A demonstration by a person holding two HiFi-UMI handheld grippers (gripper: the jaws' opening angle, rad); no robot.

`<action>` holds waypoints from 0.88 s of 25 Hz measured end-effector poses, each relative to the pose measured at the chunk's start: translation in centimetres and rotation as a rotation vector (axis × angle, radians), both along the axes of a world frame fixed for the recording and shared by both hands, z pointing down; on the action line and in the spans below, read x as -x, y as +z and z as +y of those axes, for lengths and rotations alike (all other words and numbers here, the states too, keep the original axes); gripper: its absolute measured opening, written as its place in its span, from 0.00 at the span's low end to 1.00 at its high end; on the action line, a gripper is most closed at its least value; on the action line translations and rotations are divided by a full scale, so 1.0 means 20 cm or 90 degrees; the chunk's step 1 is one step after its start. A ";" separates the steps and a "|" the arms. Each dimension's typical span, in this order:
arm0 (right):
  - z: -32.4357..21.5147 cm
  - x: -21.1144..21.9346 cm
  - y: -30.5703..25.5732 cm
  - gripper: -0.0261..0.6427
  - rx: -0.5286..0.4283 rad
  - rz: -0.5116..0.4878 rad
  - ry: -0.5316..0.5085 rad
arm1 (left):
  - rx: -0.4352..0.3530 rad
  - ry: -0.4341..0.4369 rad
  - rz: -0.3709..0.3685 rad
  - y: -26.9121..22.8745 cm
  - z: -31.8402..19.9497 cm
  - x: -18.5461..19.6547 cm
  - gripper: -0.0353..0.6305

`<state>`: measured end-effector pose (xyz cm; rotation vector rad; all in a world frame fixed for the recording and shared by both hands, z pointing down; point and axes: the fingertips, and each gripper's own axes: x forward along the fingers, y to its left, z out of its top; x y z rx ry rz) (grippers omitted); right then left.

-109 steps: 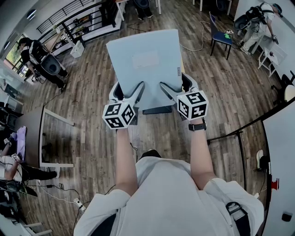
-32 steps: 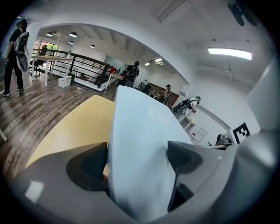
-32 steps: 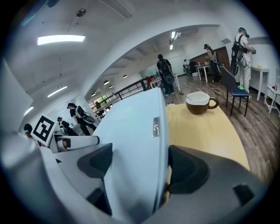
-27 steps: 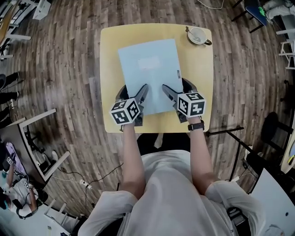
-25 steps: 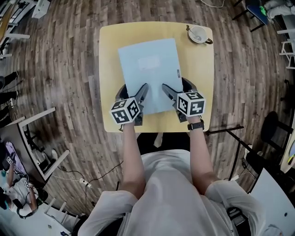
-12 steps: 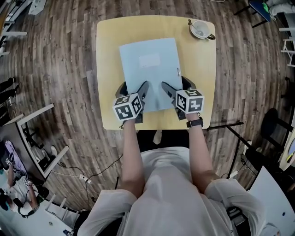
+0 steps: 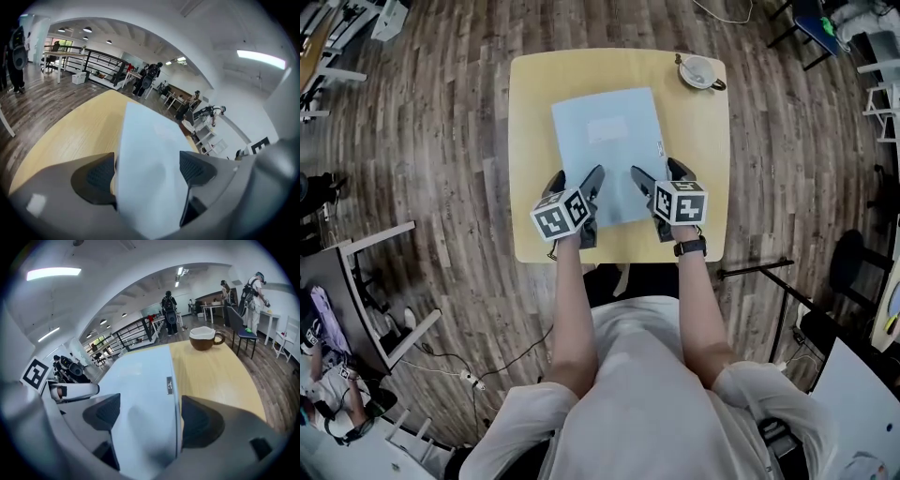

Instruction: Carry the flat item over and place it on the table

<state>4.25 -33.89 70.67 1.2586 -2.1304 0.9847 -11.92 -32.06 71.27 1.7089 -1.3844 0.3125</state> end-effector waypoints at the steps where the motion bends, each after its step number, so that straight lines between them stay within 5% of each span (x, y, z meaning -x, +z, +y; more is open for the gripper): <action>1: 0.00 -0.01 -0.04 0.67 -0.010 -0.006 0.011 | -0.016 -0.001 0.009 -0.05 0.00 0.00 0.71; 5: -0.02 -0.01 -0.28 0.67 -0.075 -0.014 0.022 | -0.087 0.034 -0.015 -0.28 -0.04 0.01 0.71; 11: -0.09 0.08 -0.68 0.67 -0.200 -0.029 0.020 | -0.212 0.034 -0.062 -0.68 -0.11 0.04 0.57; 17: -0.04 0.24 -1.00 0.66 -0.297 -0.044 -0.007 | -0.271 0.034 -0.083 -0.93 -0.06 0.13 0.52; 22: -0.01 0.33 -1.27 0.49 -0.384 -0.066 0.004 | -0.335 0.023 -0.094 -1.17 -0.06 0.22 0.48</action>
